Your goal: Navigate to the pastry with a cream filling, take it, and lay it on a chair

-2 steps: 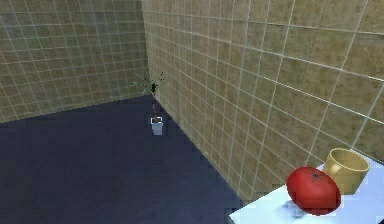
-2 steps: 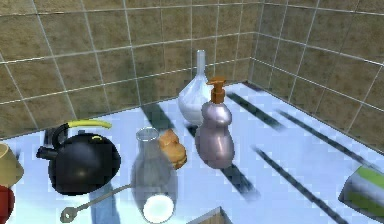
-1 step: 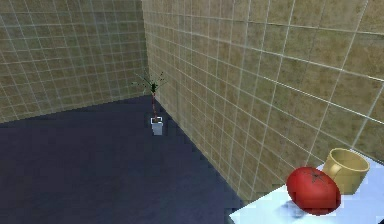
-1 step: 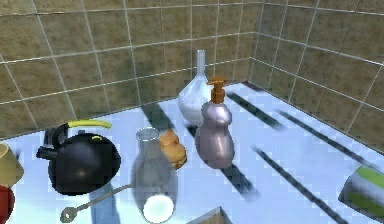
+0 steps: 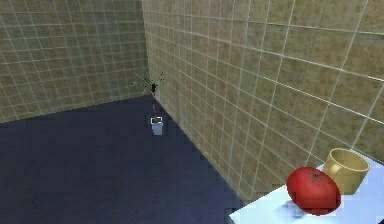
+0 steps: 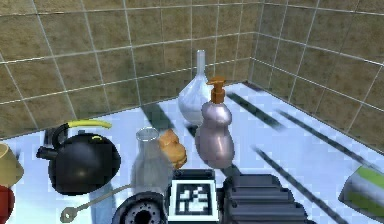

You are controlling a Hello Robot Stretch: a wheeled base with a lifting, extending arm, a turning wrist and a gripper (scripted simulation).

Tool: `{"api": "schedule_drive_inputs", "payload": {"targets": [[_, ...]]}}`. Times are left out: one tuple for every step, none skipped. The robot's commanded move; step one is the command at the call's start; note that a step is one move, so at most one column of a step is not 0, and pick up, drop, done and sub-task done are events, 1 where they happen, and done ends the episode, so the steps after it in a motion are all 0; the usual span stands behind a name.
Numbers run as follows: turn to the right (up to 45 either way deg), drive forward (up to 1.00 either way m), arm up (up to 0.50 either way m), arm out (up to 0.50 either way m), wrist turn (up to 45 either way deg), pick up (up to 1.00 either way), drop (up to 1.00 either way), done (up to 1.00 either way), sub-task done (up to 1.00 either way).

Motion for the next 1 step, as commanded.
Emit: {"api": "schedule_drive_inputs", "payload": {"targets": [[0.0, 0.00, 0.00, 0.16, 0.0, 0.00, 0.00, 0.00, 0.00]]}}
